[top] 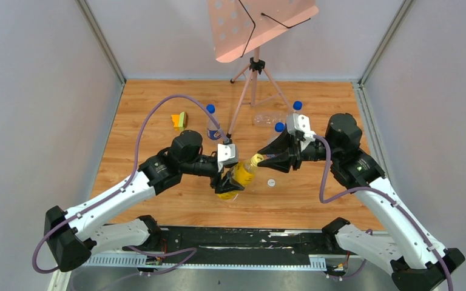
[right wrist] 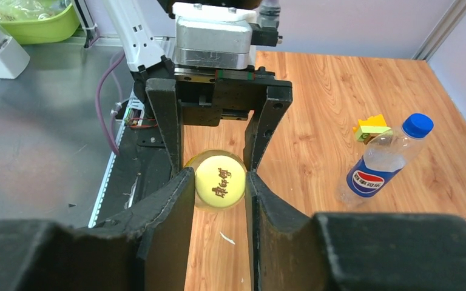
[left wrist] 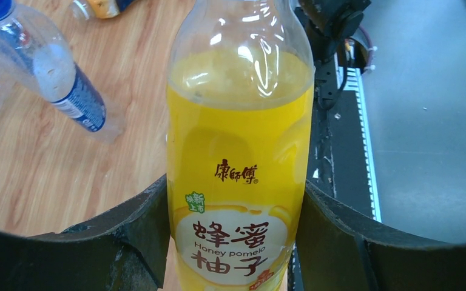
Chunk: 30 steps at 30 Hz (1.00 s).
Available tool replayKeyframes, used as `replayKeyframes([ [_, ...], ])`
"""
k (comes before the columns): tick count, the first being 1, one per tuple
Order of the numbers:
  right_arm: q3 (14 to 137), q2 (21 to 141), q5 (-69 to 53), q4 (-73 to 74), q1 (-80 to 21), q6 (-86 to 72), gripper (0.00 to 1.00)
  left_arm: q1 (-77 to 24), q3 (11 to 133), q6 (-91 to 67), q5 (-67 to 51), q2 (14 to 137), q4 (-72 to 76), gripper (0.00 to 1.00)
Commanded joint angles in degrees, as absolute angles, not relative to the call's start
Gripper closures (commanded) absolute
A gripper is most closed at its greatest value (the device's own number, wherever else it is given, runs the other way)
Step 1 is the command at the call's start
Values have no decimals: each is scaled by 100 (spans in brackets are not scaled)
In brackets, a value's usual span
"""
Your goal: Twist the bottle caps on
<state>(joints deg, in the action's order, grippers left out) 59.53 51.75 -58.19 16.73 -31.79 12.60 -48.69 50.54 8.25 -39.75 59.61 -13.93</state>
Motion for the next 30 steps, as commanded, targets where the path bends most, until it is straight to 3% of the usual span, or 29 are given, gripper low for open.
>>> replayKeyframes([
  [1,6222,5425,-5725,1749,-3164,693,95,-5027,5570,993,-3058,5908,-1210,100],
  [3,6296,5563,-5403,1758,-3173,182,100,-5326,5640,1269,-2133,5883,-1266,100],
  [10,6440,6021,-3204,2444,-3215,-2653,100,-6406,5482,2334,1394,5866,-711,100],
  [14,6364,6082,-3241,2523,-3217,-3560,100,-6942,5452,3110,2537,6081,-504,100],
  [17,6597,6014,-3382,2529,-3212,-3280,96,-6994,5512,2955,2538,6119,-690,100],
  [21,6956,5751,-3336,2687,-3208,-2318,63,-6690,5631,2378,1911,5948,-1469,100],
  [23,6941,5564,-3388,2773,-3206,-1587,54,-6345,5749,2007,1282,5814,-2028,100],
  [30,6839,4916,-3803,3434,-3209,743,45,-5194,6180,1946,-1418,5735,-3654,100],
])
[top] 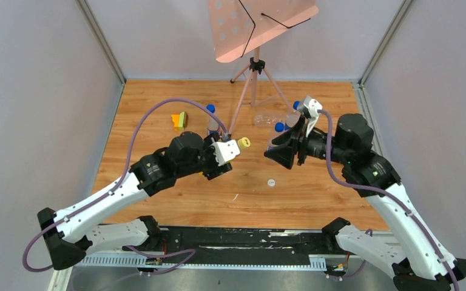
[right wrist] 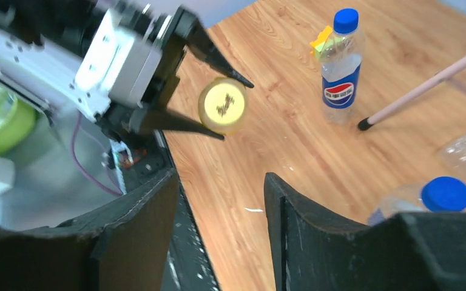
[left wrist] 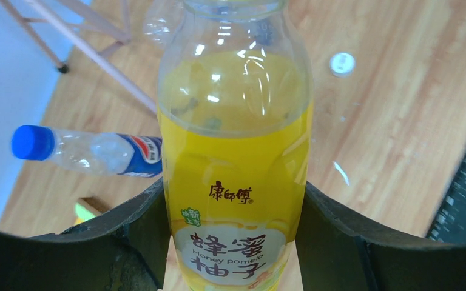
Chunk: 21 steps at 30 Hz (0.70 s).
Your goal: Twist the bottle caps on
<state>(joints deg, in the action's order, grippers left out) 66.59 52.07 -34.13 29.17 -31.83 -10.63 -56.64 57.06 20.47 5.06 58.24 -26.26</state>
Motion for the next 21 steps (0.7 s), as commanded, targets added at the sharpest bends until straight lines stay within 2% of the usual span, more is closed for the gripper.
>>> replayKeyframes([
  [1,6815,4863,-4135,3606,-3216,1208,45,-5115,6342,2032,-1877,5820,-4014,100],
  [4,6742,4706,-4647,3853,-3293,1968,45,-4997,6718,2668,-2454,6084,-4832,100],
  [8,6754,4697,-4697,4178,-3477,2885,45,-4992,7247,3213,-2820,6561,-5863,100],
  [15,6887,5009,-4175,4370,-4235,3908,49,-4992,7864,3695,-3168,7300,-6411,100],
  [21,6980,5311,-3817,4416,-4738,4169,51,-4992,7968,3847,-3346,7406,-6419,100],
])
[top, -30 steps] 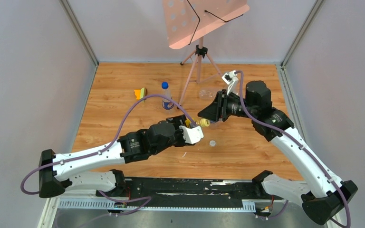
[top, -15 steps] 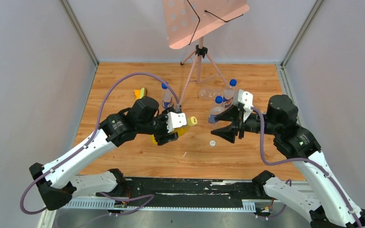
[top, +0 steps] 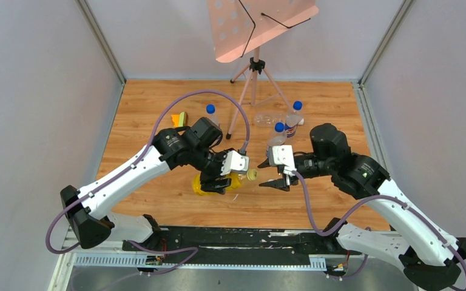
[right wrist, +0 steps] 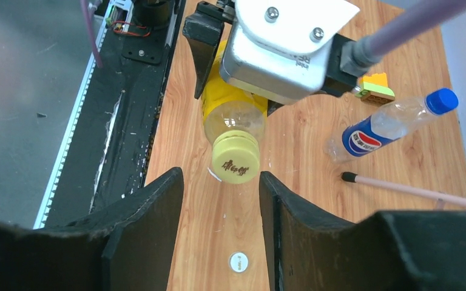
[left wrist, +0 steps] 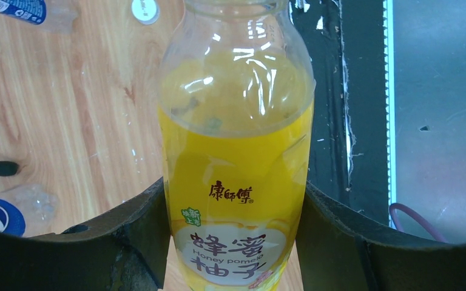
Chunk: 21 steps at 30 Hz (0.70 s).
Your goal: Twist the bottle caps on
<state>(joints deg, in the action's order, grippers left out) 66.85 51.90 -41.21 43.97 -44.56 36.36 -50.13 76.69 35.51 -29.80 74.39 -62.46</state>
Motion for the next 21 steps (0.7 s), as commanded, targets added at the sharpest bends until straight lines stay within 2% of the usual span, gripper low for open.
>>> replayKeyframes([
  [1,6991,5383,-3653,4447,-4840,4231,51,-4992,7977,3852,-3360,7408,-6417,100],
  [21,7176,5538,-3352,4483,-5220,4423,52,-4988,7953,3944,-3446,7541,-6474,100],
])
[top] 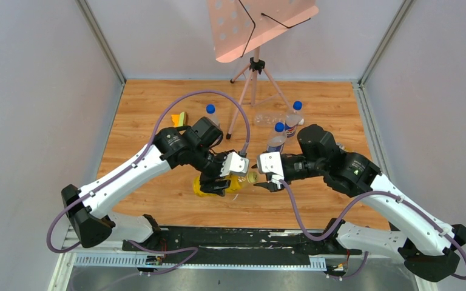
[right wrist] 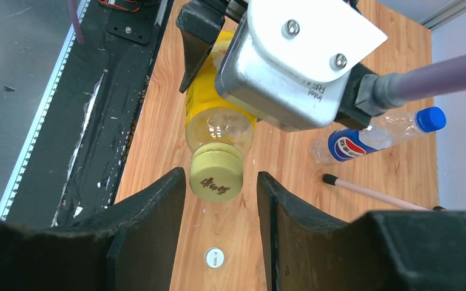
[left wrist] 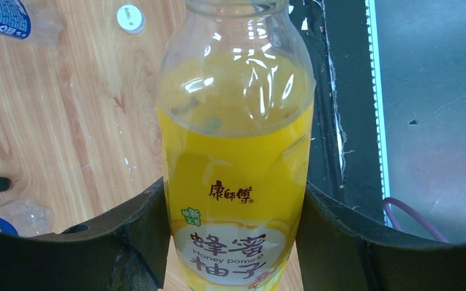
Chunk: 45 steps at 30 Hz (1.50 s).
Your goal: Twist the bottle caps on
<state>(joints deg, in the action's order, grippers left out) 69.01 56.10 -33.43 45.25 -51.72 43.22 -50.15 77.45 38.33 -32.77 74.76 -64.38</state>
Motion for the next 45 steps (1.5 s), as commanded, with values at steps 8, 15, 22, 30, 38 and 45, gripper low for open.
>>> replayKeyframes([
  [8,7116,5566,-3416,4531,-5254,4369,54,-4992,8033,3935,-3486,7587,-6481,100],
  [15,7093,5618,-3436,4639,-5255,4307,60,-4986,8079,3972,-3490,7574,-6497,100],
  [22,7104,5659,-3405,4694,-5256,4246,69,-4992,8183,4078,-3498,7589,-6522,100],
  [30,7189,6086,-3022,4385,-5249,2652,99,-4992,7814,3545,-2288,7193,-5308,100],
  [38,7238,6797,-1829,3962,-4942,-1446,100,-5016,6178,3611,6,5807,-2612,100],
  [45,7145,7025,-2004,3818,-4677,-4194,100,-5251,5165,4206,476,4922,-1359,100],
])
